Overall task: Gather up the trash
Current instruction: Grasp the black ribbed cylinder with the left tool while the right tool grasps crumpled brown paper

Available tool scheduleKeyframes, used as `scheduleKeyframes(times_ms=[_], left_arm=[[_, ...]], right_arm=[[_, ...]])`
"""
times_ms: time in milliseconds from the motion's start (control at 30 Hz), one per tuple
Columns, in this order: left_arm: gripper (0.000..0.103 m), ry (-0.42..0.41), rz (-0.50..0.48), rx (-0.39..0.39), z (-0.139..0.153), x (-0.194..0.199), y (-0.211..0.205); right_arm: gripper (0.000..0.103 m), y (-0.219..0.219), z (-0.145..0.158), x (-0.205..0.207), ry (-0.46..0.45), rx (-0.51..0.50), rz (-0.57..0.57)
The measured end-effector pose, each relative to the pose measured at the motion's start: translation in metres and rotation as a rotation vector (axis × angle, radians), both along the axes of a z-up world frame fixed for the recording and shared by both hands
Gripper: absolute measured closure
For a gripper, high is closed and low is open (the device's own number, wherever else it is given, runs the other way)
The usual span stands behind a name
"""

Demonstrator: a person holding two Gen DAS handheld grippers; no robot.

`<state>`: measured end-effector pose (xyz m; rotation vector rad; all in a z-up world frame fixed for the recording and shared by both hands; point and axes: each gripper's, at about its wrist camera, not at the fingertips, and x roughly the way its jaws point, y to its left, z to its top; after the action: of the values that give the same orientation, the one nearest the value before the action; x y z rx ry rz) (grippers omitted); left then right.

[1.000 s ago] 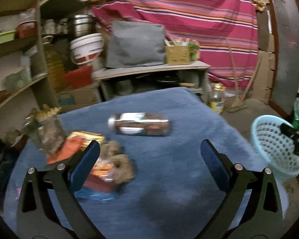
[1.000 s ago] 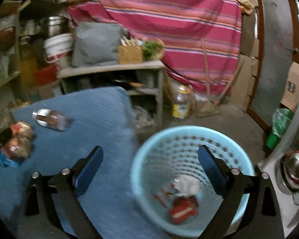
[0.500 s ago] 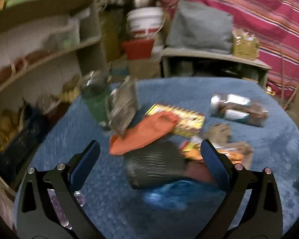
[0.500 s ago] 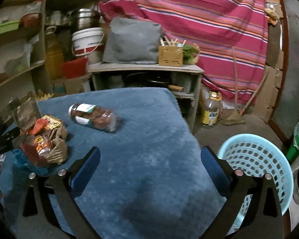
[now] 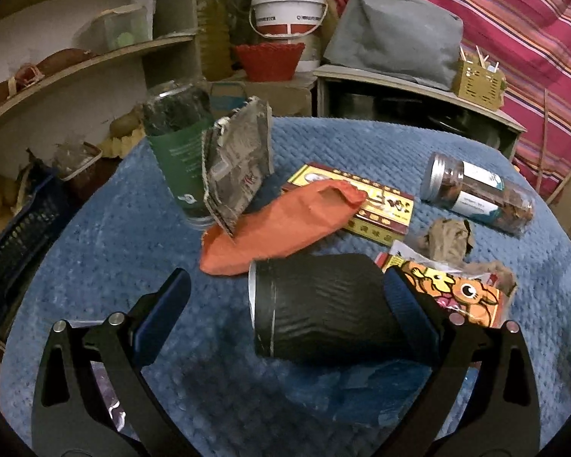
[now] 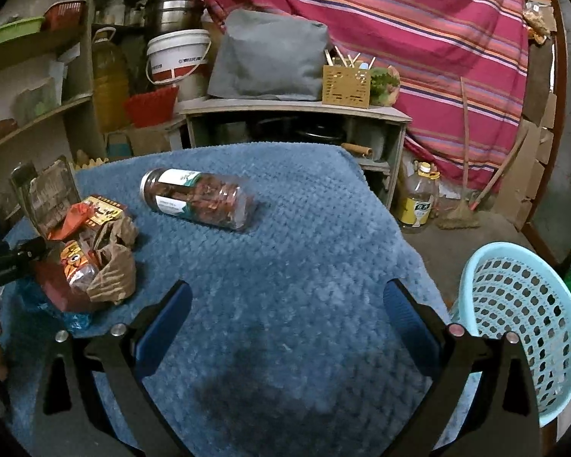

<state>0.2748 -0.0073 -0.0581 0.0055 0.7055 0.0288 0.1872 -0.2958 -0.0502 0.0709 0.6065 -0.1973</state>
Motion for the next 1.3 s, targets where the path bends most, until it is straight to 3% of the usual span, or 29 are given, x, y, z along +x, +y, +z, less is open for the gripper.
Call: scheduleKeyframes(times_ms=[200,433,600,933,1167,1233,1300], left_arm=[[0.005,0.027,-0.031,-0.070,-0.009,-0.005,0.001],[0.006,0.043,-0.050,-0.035,-0.011,-0.006,-0.001],[0.032,0.043,-0.121,-0.078,-0.003,-0.007,0.007],[0.032,-0.050,-0.089,-0.042,0.023,-0.018,0.039],[0.032,-0.047,-0.053,-0.042,0.022,-0.013,0.059],[0.032,-0.038,-0.052,-0.055,0.020,-0.011,0.061],[0.032,-0.037,-0.057,-0.056,0.020,-0.011,0.062]], right_arm=[[0.004,0.008,-0.005,0.005,0.026,-0.004,0.009],[0.004,0.023,-0.003,0.006,0.028,-0.017,0.024],[0.004,0.039,0.002,0.009,0.029,-0.029,0.046],[0.004,0.083,0.007,0.030,0.035,-0.070,0.124],[0.005,0.108,-0.001,0.057,0.085,-0.131,0.155],[0.008,0.113,-0.007,0.065,0.114,-0.151,0.160],[0.022,0.116,-0.013,0.072,0.147,-0.152,0.180]])
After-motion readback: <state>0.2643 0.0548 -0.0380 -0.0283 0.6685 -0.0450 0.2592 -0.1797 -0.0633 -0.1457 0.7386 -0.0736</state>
